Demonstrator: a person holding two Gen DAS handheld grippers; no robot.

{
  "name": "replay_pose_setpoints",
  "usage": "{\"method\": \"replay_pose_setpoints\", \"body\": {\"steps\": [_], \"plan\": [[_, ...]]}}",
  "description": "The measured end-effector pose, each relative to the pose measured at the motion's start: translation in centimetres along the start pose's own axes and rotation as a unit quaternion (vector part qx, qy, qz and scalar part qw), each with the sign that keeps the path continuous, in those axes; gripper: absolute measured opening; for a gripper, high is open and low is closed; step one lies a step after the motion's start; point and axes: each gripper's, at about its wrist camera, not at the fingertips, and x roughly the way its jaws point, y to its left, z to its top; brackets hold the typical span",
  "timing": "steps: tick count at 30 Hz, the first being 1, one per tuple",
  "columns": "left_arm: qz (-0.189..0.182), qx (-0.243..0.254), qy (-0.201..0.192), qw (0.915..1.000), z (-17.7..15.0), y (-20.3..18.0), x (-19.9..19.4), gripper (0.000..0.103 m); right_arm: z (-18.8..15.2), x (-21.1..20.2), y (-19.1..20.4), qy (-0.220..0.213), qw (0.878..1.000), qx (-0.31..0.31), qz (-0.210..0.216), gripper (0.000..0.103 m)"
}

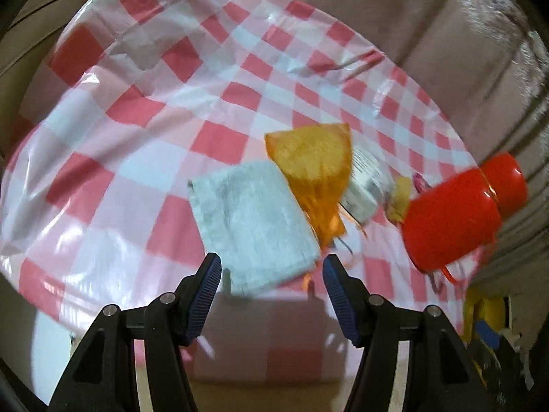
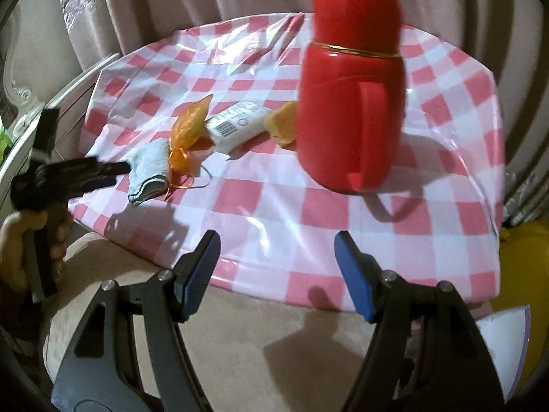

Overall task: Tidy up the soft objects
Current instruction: 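Grasp the grey terry towel with the left tool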

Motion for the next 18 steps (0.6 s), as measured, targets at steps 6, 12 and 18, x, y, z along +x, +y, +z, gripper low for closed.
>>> {"method": "replay_pose_setpoints", "body": {"steps": [6,12,18], "plan": [[0.039,-0.02,0.007,0.999,1.8,0.5,3.4,0.063,1.2,2.0,1.4,0.008,1.0,-0.018,0.003,0.072],[0.049,0.009,0.004,0.9987,1.6,0.0,4.8,0.068,2.3,3.9,2.1,0.013,1.0,-0.018,0.002,0.072],[0.076,0.062,-0.008,0.9952,1.1,-1.1,5.3,0.049,3.7,5.7,3.2,0.014,1.0,-0.007,0.001,0.072]]}}
